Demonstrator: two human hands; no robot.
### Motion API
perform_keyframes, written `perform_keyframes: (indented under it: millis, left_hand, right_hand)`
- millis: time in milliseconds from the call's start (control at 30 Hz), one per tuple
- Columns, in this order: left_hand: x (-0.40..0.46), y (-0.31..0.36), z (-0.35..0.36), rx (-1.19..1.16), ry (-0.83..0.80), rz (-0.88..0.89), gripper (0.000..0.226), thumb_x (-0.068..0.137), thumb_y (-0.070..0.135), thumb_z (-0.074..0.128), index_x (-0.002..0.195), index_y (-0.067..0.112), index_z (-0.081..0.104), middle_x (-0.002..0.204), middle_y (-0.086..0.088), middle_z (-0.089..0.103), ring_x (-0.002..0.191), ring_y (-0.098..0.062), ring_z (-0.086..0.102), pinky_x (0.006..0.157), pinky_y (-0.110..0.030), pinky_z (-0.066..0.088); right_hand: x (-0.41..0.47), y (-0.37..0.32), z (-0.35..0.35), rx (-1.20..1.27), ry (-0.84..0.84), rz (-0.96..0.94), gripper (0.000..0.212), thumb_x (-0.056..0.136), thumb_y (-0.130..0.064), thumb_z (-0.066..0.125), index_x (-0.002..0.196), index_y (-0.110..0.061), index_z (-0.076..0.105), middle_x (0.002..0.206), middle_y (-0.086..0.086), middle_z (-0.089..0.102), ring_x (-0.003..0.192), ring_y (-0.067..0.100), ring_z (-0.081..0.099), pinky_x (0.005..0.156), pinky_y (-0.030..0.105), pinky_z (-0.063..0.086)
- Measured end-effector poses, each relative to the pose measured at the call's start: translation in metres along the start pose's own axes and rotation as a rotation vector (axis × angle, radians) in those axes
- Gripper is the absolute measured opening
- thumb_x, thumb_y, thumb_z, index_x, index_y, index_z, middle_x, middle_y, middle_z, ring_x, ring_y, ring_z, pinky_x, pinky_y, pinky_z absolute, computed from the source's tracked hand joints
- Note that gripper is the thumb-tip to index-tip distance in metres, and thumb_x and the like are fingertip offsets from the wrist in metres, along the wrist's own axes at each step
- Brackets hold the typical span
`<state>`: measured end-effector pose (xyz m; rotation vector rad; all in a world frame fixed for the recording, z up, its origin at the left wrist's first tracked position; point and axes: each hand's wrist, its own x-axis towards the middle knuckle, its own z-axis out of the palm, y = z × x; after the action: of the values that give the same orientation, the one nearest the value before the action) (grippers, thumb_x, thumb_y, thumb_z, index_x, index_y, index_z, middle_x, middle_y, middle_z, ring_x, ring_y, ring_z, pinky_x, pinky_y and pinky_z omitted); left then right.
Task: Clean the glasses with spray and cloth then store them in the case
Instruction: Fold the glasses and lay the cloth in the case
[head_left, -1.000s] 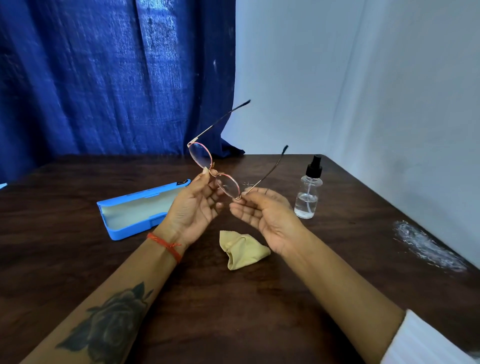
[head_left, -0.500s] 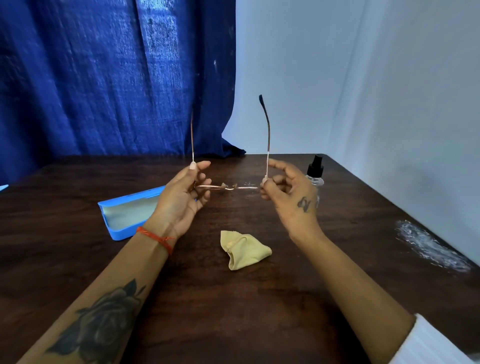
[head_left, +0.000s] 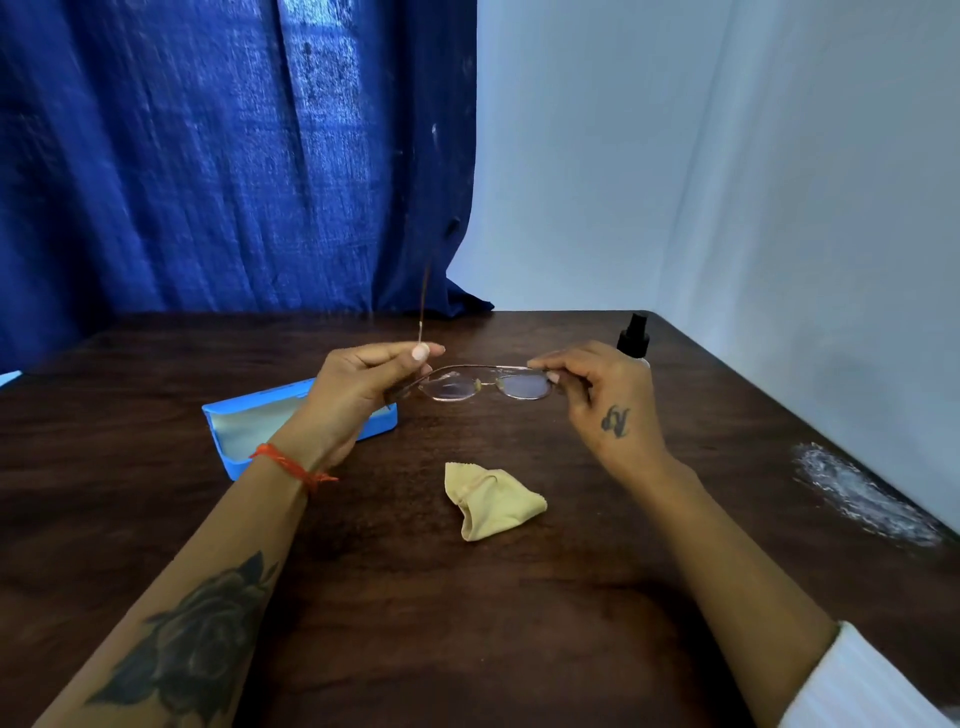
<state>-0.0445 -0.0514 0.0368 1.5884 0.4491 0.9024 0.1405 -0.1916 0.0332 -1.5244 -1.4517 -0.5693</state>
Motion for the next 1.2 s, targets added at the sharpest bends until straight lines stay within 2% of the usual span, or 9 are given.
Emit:
perform_keyframes:
  millis: [133, 267, 400, 533, 633, 767, 867, 1000, 1200]
  left_hand:
    - [0.000, -0.004, 0.001, 0.343, -0.057, 0.085, 0.009, 0.076, 0.018, 0.069, 0.082, 0.023, 0.074, 0.077, 0.011, 0.073, 0.076, 0.004, 0.064, 0.071, -0.009, 0.049]
    - [-0.001, -0.007, 0.005, 0.556, -0.083, 0.164, 0.010, 0.072, 0.020, 0.074, 0.081, 0.023, 0.074, 0.076, 0.013, 0.068, 0.072, 0.006, 0.061, 0.070, -0.008, 0.045]
    - [-0.001, -0.006, 0.006, 0.728, 0.003, 0.299, 0.010, 0.073, 0.020, 0.074, 0.082, 0.017, 0.075, 0.076, 0.006, 0.066, 0.075, -0.008, 0.061, 0.072, -0.021, 0.046]
    - [-0.004, -0.007, 0.011, 0.893, 0.088, 0.537, 0.009, 0.073, 0.013, 0.074, 0.081, 0.010, 0.075, 0.068, -0.005, 0.061, 0.069, -0.020, 0.055, 0.064, -0.028, 0.040]
    - [-0.005, -0.008, 0.015, 0.986, 0.110, 0.634, 0.009, 0.072, 0.012, 0.074, 0.079, 0.009, 0.075, 0.066, -0.009, 0.063, 0.066, -0.024, 0.053, 0.061, -0.028, 0.037]
    - [-0.006, -0.010, 0.017, 1.059, 0.087, 0.701, 0.009, 0.070, 0.011, 0.075, 0.079, 0.009, 0.075, 0.067, -0.008, 0.063, 0.065, -0.024, 0.054, 0.061, -0.025, 0.038]
    - [-0.008, -0.013, 0.019, 1.083, 0.061, 0.719, 0.010, 0.069, 0.010, 0.077, 0.079, 0.008, 0.075, 0.068, -0.007, 0.064, 0.066, -0.024, 0.055, 0.062, -0.024, 0.040]
    - [-0.012, -0.018, 0.023, 1.124, 0.000, 0.710, 0.008, 0.071, 0.010, 0.076, 0.078, 0.007, 0.074, 0.071, -0.010, 0.065, 0.065, -0.028, 0.056, 0.057, -0.028, 0.045]
    - [-0.017, -0.021, 0.026, 1.237, -0.122, 0.654, 0.003, 0.072, 0.006, 0.073, 0.074, 0.004, 0.072, 0.075, -0.015, 0.064, 0.063, -0.030, 0.059, 0.050, -0.034, 0.049]
  right_hand:
    - [0.000, 0.004, 0.000, -0.023, -0.007, -0.027, 0.025, 0.079, 0.012, 0.063, 0.089, -0.008, 0.075, 0.082, 0.009, 0.071, 0.071, 0.012, 0.062, 0.069, 0.027, 0.054]
    - [0.001, 0.004, -0.001, 0.011, -0.001, -0.016, 0.029, 0.076, 0.015, 0.063, 0.090, -0.008, 0.074, 0.086, 0.005, 0.068, 0.079, 0.014, 0.062, 0.078, 0.014, 0.048]
    - [0.004, 0.002, -0.004, 0.238, -0.081, 0.215, 0.046, 0.074, 0.024, 0.046, 0.094, -0.007, 0.072, 0.095, 0.011, 0.070, 0.091, 0.022, 0.064, 0.085, 0.029, 0.051]
    - [0.008, -0.003, -0.013, 0.611, -0.168, 0.456, 0.041, 0.084, 0.012, 0.042, 0.095, -0.017, 0.069, 0.099, 0.016, 0.070, 0.081, 0.004, 0.065, 0.073, 0.015, 0.051]
    - [0.001, -0.007, -0.010, 0.262, -0.201, 0.201, 0.019, 0.084, -0.014, 0.065, 0.095, -0.028, 0.071, 0.089, -0.005, 0.069, 0.086, 0.010, 0.062, 0.073, 0.019, 0.047]
    - [-0.006, -0.006, 0.003, -0.146, -0.184, -0.061, 0.020, 0.076, -0.007, 0.074, 0.094, -0.015, 0.074, 0.083, 0.005, 0.067, 0.079, 0.024, 0.058, 0.066, 0.026, 0.045]
    - [-0.007, -0.005, 0.004, -0.226, -0.144, -0.116, 0.017, 0.070, -0.004, 0.078, 0.082, -0.014, 0.075, 0.073, 0.005, 0.067, 0.068, 0.025, 0.058, 0.056, 0.027, 0.046]
    - [-0.009, -0.006, 0.007, -0.364, -0.155, -0.123, 0.021, 0.057, -0.002, 0.084, 0.071, -0.016, 0.075, 0.059, 0.003, 0.062, 0.057, 0.024, 0.058, 0.050, 0.018, 0.033]
    - [-0.016, -0.007, 0.015, -0.547, -0.327, -0.203, 0.024, 0.043, 0.001, 0.081, 0.059, -0.013, 0.071, 0.054, 0.002, 0.059, 0.053, 0.023, 0.057, 0.040, 0.019, 0.036]
